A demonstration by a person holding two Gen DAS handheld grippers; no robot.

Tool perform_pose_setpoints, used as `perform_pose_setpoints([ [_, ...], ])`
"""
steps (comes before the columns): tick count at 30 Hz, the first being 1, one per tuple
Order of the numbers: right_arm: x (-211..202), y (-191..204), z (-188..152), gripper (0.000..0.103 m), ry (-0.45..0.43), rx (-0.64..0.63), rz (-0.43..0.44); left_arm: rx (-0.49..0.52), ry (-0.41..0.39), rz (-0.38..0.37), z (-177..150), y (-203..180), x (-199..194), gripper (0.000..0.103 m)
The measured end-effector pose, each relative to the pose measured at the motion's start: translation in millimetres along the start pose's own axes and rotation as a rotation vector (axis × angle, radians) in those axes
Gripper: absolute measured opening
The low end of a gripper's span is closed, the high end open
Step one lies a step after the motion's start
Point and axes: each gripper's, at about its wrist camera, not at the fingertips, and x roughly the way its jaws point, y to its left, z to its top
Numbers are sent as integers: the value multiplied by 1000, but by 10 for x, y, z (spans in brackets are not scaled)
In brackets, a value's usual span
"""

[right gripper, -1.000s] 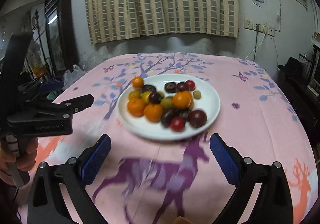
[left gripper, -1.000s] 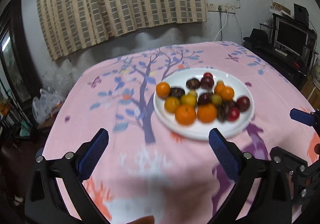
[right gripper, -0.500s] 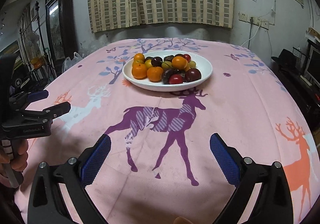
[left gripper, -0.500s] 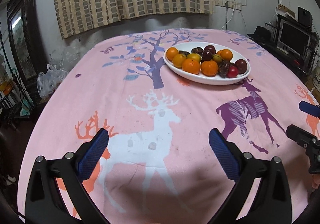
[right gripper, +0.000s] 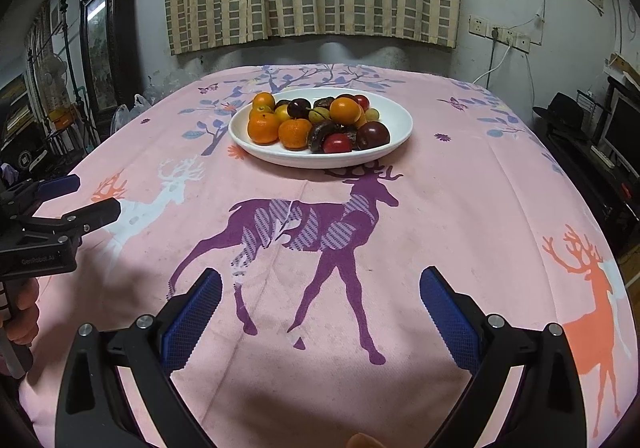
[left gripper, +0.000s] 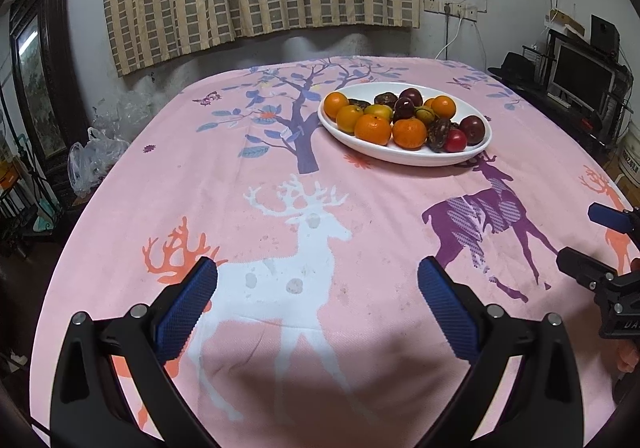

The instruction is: Organize fruits

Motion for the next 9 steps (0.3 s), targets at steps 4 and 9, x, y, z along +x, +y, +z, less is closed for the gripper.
perform_pose_setpoints([
  [4, 0, -2, 1, 100, -1, -2, 0, -6, 0, 5, -5, 0, -1, 98],
  [9, -1, -3, 2, 100, -1, -1, 0, -6, -15, 22, -12, -5, -16, 98],
])
